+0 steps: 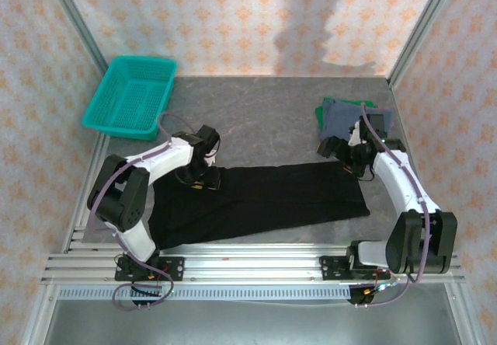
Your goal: Fold and stack the t-shirts
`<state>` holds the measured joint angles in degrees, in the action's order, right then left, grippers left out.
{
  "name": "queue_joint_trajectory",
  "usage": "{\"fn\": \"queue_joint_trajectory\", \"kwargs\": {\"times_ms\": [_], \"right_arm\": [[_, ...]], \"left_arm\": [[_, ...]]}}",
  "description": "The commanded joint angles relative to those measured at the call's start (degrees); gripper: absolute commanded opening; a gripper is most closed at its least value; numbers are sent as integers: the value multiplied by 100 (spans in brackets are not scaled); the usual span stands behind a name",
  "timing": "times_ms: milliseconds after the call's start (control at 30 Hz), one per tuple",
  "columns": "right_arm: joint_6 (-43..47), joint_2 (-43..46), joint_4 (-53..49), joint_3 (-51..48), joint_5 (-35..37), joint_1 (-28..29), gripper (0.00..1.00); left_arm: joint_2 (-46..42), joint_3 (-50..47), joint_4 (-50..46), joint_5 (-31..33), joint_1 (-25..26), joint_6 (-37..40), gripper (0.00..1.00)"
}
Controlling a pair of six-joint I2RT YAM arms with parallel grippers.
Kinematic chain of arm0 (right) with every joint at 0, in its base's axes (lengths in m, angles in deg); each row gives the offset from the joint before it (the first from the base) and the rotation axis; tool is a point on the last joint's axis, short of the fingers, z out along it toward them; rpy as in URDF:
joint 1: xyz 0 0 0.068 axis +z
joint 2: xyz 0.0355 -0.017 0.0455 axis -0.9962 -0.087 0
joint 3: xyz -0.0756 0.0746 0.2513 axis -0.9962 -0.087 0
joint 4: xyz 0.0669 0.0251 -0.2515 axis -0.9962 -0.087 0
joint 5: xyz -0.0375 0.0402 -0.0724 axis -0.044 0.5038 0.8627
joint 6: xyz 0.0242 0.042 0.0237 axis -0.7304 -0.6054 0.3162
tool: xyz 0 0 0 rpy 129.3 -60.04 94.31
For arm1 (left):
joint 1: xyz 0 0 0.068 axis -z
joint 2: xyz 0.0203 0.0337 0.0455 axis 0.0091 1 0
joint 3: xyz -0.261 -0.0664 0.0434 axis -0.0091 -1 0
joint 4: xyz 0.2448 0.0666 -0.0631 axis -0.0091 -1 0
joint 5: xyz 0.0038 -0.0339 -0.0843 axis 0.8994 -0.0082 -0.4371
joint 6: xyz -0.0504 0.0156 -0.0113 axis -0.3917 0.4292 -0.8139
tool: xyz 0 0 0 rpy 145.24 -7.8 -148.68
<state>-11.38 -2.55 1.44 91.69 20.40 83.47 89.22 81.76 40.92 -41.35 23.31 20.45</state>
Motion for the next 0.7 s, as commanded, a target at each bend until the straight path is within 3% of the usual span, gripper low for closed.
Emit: {"fn": "queue_joint_trajectory", "kwargs": {"times_ms": [0, 233, 667], "right_arm": [[65, -55, -41, 140, 44, 31, 99], [59, -71, -54, 158, 144, 31, 99], [-18, -308, 77, 205, 177, 36, 99]], "left_arm": [[168, -21, 110, -101, 109, 55, 32], [-282, -249, -8, -119, 156, -73, 6], [-1870, -1363, 112, -115, 1005, -1407, 0]]}}
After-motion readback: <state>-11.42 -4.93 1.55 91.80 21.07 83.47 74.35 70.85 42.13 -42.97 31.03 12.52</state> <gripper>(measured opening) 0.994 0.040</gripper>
